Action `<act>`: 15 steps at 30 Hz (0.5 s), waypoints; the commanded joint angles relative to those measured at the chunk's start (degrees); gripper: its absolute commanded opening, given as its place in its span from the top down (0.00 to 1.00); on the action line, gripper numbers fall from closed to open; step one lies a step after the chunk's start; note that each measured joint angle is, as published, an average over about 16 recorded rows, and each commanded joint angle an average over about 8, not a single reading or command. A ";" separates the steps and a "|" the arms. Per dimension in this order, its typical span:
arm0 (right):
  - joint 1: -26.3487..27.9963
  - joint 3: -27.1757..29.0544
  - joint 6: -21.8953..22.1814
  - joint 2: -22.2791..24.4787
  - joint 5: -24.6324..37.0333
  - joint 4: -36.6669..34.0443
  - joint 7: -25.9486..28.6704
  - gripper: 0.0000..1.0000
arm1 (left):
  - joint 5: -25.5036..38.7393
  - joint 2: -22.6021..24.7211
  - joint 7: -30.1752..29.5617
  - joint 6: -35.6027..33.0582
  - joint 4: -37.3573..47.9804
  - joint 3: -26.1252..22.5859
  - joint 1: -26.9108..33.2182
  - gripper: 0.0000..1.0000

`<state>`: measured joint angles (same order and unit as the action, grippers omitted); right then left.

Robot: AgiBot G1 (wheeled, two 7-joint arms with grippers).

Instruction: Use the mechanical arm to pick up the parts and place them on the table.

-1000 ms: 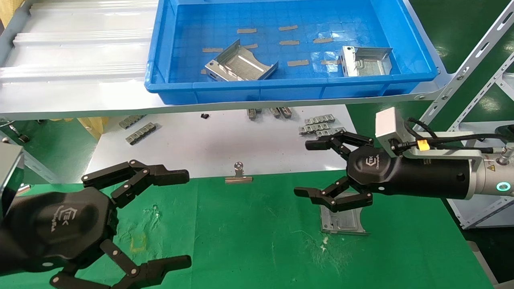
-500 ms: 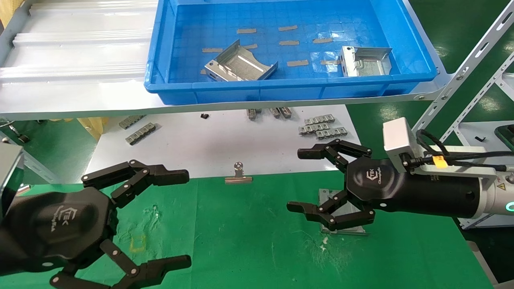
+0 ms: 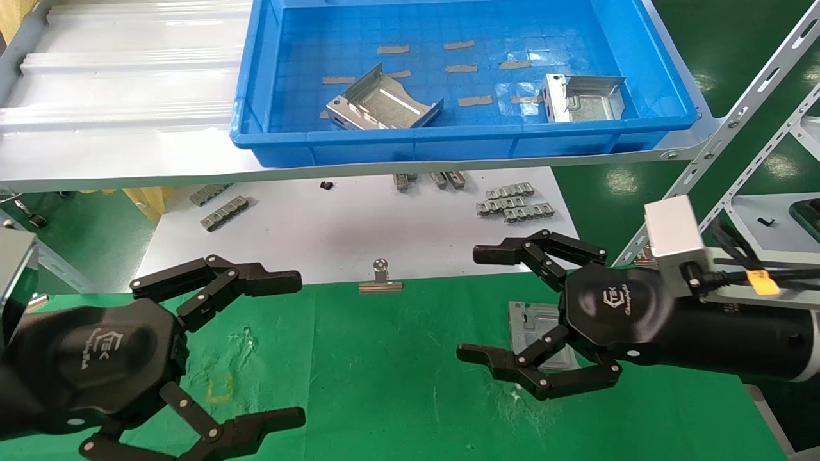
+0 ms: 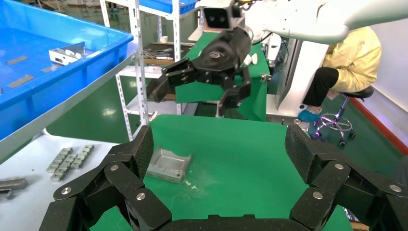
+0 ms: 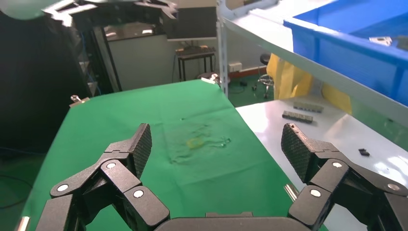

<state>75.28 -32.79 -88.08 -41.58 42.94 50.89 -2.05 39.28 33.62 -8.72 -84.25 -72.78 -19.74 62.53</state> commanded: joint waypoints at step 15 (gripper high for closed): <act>-9.81 12.00 1.70 4.69 -0.77 16.23 9.15 0.00 | -0.01 -0.01 0.01 0.01 0.00 -0.02 0.00 0.00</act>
<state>65.54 -20.88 -86.38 -36.92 42.17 67.00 7.04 39.27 33.62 -8.72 -84.25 -72.78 -19.75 62.54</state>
